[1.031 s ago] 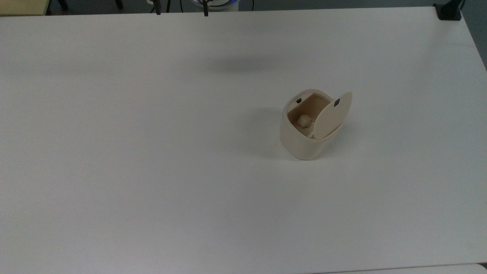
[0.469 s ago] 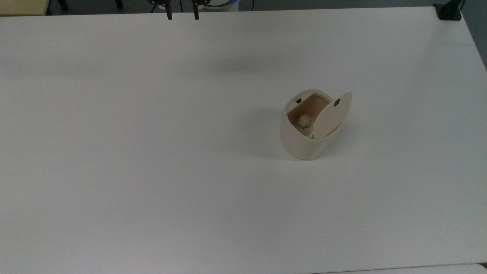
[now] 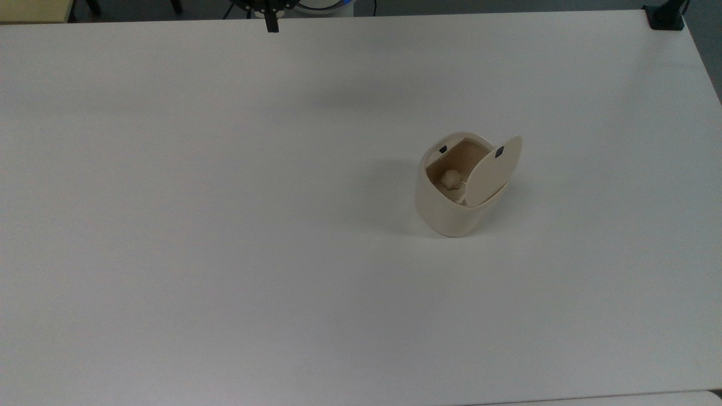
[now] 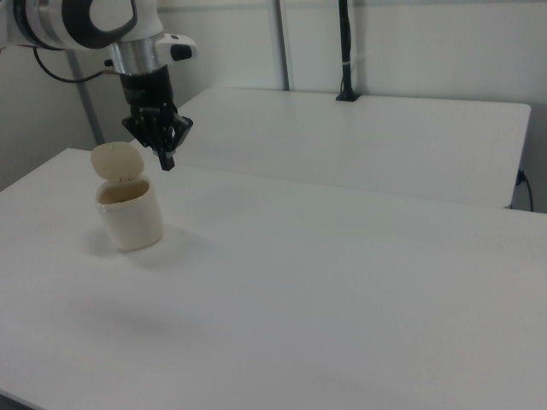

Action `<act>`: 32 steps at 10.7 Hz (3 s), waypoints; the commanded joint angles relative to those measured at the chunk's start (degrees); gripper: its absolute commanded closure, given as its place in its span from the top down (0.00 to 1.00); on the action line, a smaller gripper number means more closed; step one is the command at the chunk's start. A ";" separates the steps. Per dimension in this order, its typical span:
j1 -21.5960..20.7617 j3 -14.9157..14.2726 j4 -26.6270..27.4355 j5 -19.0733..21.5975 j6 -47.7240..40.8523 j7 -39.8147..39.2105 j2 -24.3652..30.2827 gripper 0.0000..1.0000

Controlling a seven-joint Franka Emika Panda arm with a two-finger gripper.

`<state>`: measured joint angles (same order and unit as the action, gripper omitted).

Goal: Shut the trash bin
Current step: 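Move the gripper down toward the open lid of the cream bin, then push the raised lid down onto the bin rim with the gripper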

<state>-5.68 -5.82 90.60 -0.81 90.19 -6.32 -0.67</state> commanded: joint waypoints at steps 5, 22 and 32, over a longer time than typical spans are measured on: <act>-8.37 1.52 -1.39 0.89 21.03 -1.24 -4.24 0.00; -22.62 1.43 -1.91 -2.00 38.78 -6.75 -16.29 0.00; -22.36 1.34 -1.04 -5.16 26.52 -10.38 -20.50 0.00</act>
<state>-27.86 -4.34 89.49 -5.39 117.50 -15.50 -19.48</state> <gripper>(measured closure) 0.991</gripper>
